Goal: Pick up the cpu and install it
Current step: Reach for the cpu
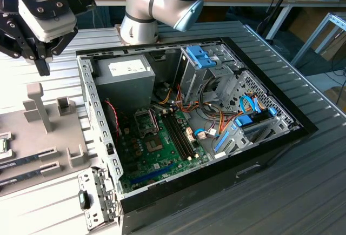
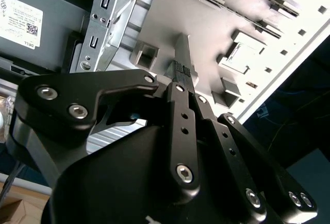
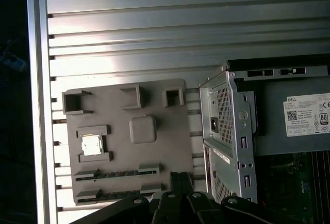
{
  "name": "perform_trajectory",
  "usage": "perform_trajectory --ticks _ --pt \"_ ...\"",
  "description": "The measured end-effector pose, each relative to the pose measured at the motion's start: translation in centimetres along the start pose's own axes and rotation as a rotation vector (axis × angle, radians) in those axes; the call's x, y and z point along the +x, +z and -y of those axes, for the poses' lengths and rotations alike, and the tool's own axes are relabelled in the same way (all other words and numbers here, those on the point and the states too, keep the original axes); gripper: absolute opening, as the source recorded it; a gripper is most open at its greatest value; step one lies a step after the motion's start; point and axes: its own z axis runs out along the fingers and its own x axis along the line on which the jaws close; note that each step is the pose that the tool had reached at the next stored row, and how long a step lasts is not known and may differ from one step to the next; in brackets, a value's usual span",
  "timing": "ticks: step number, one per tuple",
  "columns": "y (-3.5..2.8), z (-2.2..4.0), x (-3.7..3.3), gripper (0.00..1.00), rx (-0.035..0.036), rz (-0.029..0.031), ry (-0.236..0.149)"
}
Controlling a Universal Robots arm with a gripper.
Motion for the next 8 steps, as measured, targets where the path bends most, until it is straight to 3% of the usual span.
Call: perform_trajectory --ticks 8 --pt "-0.01 0.03 0.39 0.11 0.0 0.0 0.0"
